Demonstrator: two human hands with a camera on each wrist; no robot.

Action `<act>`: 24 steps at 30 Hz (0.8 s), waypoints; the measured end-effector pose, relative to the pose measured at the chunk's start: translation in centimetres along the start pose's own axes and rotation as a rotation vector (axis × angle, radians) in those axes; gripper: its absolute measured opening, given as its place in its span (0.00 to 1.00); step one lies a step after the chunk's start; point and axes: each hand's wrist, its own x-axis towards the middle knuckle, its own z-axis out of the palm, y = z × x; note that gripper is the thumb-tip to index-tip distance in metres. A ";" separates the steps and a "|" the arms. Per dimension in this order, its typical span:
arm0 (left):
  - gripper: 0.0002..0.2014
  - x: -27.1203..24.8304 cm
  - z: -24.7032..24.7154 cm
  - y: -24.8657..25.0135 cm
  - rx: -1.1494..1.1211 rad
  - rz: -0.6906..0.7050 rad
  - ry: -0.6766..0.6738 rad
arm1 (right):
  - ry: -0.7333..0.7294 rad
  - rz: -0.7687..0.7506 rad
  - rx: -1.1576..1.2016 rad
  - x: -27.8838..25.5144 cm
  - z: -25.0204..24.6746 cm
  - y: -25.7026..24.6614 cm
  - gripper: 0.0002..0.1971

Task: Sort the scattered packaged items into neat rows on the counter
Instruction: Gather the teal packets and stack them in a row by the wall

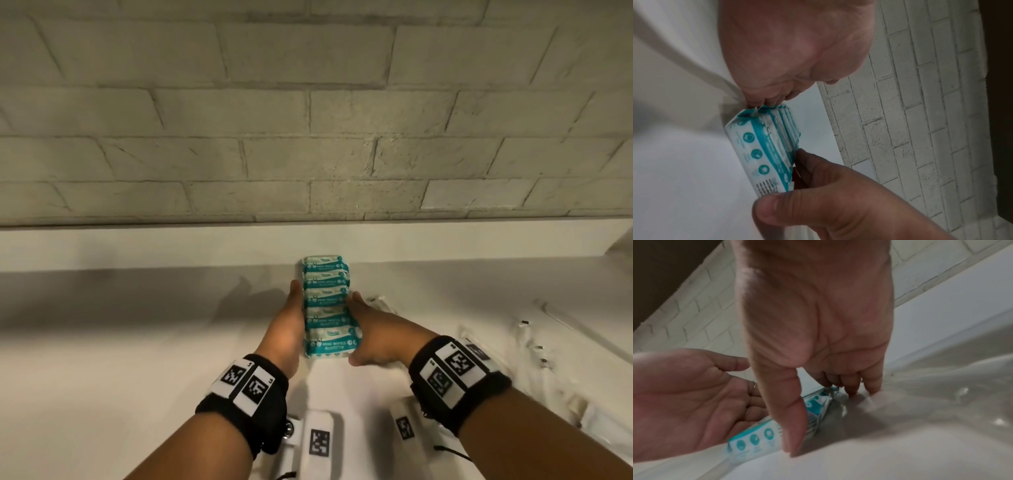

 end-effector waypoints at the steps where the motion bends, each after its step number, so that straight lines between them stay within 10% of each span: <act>1: 0.33 0.0 0.1 -0.1 0.002 0.002 -0.002 | -0.009 0.008 -0.004 -0.1 0.0 0.0 0.54; 13: 0.24 -0.1 -0.5 -0.3 0.043 0.068 -0.050 | 0.028 -0.013 -0.026 -0.1 0.5 -0.6 0.52; 15: 0.13 -0.5 -0.5 -0.1 0.234 0.143 -0.084 | 0.057 -0.024 0.034 0.2 0.7 -0.3 0.53; 20: 0.42 -0.5 -1.1 -0.3 1.149 0.201 -0.191 | 0.049 -0.015 -0.029 0.8 1.2 0.0 0.54; 24: 0.40 -0.2 -1.4 -0.3 1.315 0.179 -0.104 | -0.013 0.021 -0.021 1.6 0.8 0.2 0.53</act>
